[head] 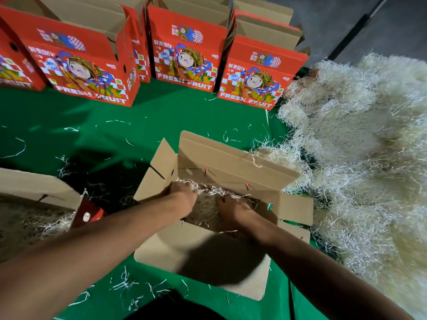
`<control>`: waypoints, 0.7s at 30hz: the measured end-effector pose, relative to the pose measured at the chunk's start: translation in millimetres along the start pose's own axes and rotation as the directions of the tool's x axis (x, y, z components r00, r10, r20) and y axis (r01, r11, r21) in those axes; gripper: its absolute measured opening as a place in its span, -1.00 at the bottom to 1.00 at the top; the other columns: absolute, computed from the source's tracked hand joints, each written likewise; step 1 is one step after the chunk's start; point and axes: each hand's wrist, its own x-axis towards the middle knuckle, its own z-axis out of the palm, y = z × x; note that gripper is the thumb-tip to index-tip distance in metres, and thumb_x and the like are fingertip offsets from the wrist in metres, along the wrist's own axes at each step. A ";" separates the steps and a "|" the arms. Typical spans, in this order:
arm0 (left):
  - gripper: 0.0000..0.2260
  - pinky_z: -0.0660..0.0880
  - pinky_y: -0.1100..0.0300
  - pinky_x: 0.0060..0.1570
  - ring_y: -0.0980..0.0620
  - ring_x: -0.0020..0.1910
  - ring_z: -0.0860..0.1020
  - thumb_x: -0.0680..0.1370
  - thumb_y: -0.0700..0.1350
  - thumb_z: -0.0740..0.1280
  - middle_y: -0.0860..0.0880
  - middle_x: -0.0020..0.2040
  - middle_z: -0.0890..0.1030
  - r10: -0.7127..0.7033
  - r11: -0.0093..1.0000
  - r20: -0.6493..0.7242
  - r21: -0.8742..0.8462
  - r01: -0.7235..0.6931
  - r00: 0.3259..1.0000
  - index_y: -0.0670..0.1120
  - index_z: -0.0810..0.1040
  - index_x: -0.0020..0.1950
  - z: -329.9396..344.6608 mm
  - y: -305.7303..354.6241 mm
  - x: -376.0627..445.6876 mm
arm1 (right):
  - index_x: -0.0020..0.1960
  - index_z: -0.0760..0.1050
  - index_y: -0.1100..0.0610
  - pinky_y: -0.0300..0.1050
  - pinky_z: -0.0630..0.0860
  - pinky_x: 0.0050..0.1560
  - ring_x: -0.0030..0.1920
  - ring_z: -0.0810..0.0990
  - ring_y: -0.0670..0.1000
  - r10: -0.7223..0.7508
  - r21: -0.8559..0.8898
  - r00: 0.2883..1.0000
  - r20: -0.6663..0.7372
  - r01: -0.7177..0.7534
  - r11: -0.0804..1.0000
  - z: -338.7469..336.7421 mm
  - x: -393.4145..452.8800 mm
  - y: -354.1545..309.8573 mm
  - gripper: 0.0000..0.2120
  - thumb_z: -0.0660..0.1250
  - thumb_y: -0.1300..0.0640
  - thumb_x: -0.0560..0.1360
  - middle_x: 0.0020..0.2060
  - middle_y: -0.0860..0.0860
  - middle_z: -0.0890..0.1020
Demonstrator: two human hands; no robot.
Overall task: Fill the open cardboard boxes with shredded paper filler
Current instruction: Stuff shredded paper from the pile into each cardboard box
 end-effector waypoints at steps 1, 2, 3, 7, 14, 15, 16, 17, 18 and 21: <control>-0.44 0.25 -0.04 0.38 -0.12 0.56 0.11 0.63 -0.01 0.23 -0.13 0.61 0.10 -0.010 0.982 0.032 0.190 0.003 0.999 -0.05 0.15 0.60 -7.9 4.2 -2.4 | 0.61 -0.02 0.13 0.12 0.48 0.31 0.39 0.42 0.29 0.024 0.008 1.000 0.019 -0.024 1.000 0.7 2.6 -1.8 -0.07 0.45 -0.11 0.47 0.45 0.27 0.30; -0.31 0.14 -0.08 0.45 -0.14 0.59 0.00 0.59 0.06 0.29 -0.12 0.63 -0.01 -0.013 0.944 0.068 0.330 -0.010 0.998 -0.04 0.04 0.63 -14.0 7.2 -5.0 | 0.62 -0.03 0.10 0.12 0.46 0.34 0.41 0.40 0.27 0.045 0.029 0.998 0.052 -0.047 0.998 1.6 3.2 -4.5 -0.07 0.41 -0.21 0.48 0.47 0.26 0.28; -0.22 0.02 -0.12 0.49 -0.14 0.60 -0.07 0.56 0.11 0.32 -0.12 0.63 -0.06 -0.006 0.901 0.095 0.433 -0.036 0.995 -0.03 -0.03 0.64 -16.8 8.1 -3.5 | 0.62 -0.01 0.07 0.10 0.42 0.38 0.43 0.38 0.25 0.055 0.062 0.995 0.078 -0.060 0.996 2.9 3.9 -4.9 -0.07 0.35 -0.29 0.48 0.49 0.24 0.28; -0.26 -0.02 -0.12 0.51 -0.17 0.58 -0.02 0.55 0.10 0.24 -0.18 0.62 -0.02 -0.054 0.899 0.064 0.437 0.021 0.996 -0.05 -0.02 0.63 -11.1 5.3 -3.5 | 0.61 0.00 0.09 -0.05 0.44 0.25 0.35 0.49 0.22 0.075 0.189 0.993 0.092 -0.092 0.978 7.5 -2.1 -8.1 0.00 0.27 -0.44 0.41 0.45 0.20 0.40; -0.59 0.35 -0.11 0.27 -0.17 0.37 0.42 0.56 -0.11 0.27 -0.06 0.40 0.48 -0.206 0.943 0.131 0.292 0.161 0.970 -0.03 0.47 0.43 -6.8 18.1 -9.0 | 0.40 0.39 0.13 0.11 0.50 0.22 0.26 0.55 0.22 -0.038 -0.053 0.989 -0.145 0.030 0.998 -12.3 -13.5 5.3 -0.64 0.22 0.05 0.63 0.27 0.20 0.55; -0.63 0.41 -0.12 0.21 -0.17 0.31 0.48 0.57 -0.14 0.29 -0.07 0.35 0.52 -0.178 0.949 0.082 0.277 0.149 0.981 -0.04 0.51 0.39 -11.4 20.1 -11.8 | 0.32 0.46 0.16 0.11 0.51 0.18 0.23 0.56 0.22 -0.044 -0.092 0.981 -0.188 0.028 0.995 -14.8 -13.9 6.4 -0.71 0.17 0.18 0.63 0.23 0.19 0.57; -0.67 0.46 -0.11 0.15 -0.16 0.25 0.54 0.57 -0.16 0.31 -0.07 0.28 0.57 -0.122 0.950 0.014 0.293 0.113 0.992 -0.06 0.55 0.34 -17.5 23.1 -16.0 | 0.29 0.49 0.18 0.10 0.50 0.17 0.23 0.56 0.22 -0.054 -0.109 0.975 -0.217 0.031 0.994 -15.7 -13.8 6.6 -0.71 0.13 0.23 0.63 0.22 0.19 0.57; -0.71 0.50 -0.07 0.08 -0.14 0.17 0.59 0.56 -0.17 0.34 -0.08 0.20 0.62 -0.046 0.946 -0.070 0.318 0.066 0.996 -0.07 0.59 0.28 -24.3 25.0 -20.8 | 0.29 0.50 0.18 0.09 0.50 0.18 0.24 0.56 0.22 -0.052 -0.110 0.972 -0.231 0.027 0.994 -16.3 -12.3 5.8 -0.70 0.11 0.24 0.63 0.22 0.18 0.57; -0.74 0.51 -0.01 0.02 -0.12 0.11 0.61 0.54 -0.18 0.37 -0.07 0.13 0.64 0.054 0.944 -0.162 0.330 0.003 0.985 -0.08 0.60 0.23 -29.0 27.5 -23.4 | 0.31 0.50 0.18 0.07 0.50 0.19 0.25 0.56 0.21 -0.045 -0.089 0.972 -0.230 0.025 0.996 -14.2 -9.6 5.2 -0.69 0.10 0.23 0.64 0.23 0.18 0.56; -0.72 0.52 -0.04 0.14 -0.11 0.18 0.54 0.55 -0.23 0.35 -0.11 0.17 0.56 0.310 0.951 -0.304 0.109 -0.291 0.901 -0.14 0.55 0.26 -24.5 27.3 -16.7 | 0.36 0.50 0.16 -0.02 0.47 0.23 0.26 0.56 0.17 -0.010 0.016 0.992 -0.128 0.012 1.000 -9.5 1.3 10.3 -0.68 0.20 0.14 0.64 0.26 0.17 0.57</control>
